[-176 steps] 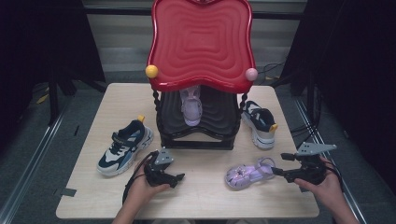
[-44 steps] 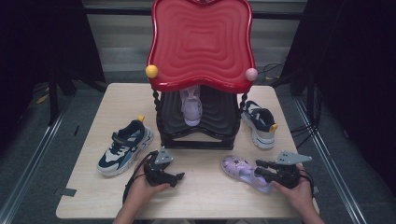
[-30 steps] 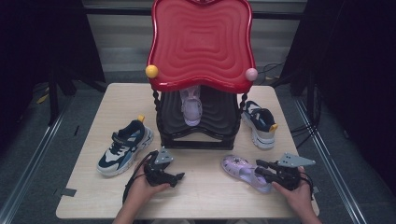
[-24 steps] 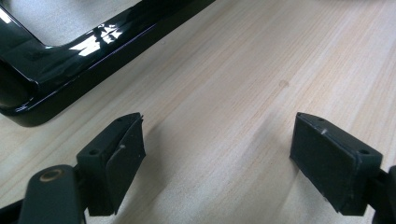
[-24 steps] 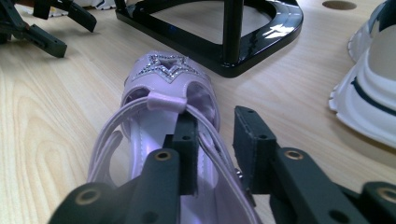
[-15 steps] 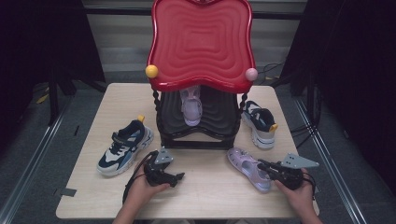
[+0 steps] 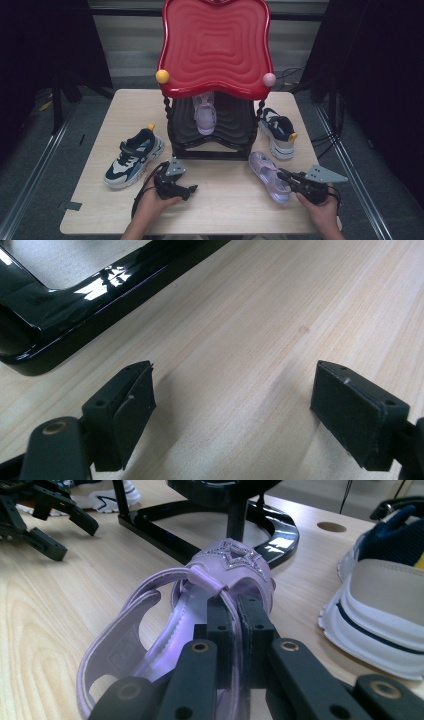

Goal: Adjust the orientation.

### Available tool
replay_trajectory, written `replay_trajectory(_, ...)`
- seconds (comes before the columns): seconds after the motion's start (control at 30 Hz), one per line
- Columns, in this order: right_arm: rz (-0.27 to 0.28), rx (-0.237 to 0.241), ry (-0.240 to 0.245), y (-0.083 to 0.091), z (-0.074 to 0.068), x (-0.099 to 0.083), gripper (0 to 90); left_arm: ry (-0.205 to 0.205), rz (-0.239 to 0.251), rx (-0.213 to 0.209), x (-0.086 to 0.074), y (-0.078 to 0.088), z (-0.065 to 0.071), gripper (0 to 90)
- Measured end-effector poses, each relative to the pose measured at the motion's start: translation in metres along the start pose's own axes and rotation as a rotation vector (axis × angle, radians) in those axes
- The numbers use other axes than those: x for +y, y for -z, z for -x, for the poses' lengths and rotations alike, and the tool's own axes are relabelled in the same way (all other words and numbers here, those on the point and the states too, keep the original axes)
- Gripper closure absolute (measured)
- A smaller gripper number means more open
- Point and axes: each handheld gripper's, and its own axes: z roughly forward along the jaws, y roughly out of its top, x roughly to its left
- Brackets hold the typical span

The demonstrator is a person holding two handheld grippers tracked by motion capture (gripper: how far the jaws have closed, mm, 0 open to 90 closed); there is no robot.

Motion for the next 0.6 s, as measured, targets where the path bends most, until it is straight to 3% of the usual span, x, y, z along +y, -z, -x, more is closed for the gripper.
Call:
replay_trajectory(0.4, 0.06, -0.012, 0.044, 0.005, -0.014, 0.017, 85.1, 0.0, 0.0, 0.0, 0.0, 0.0, 0.0, 17.1)
replay_trajectory(0.6, 0.063, -0.028, 0.065, 0.007, -0.017, 0.022, 85.1, 0.0, 0.0, 0.0, 0.0, 0.0, 0.0, 17.1)
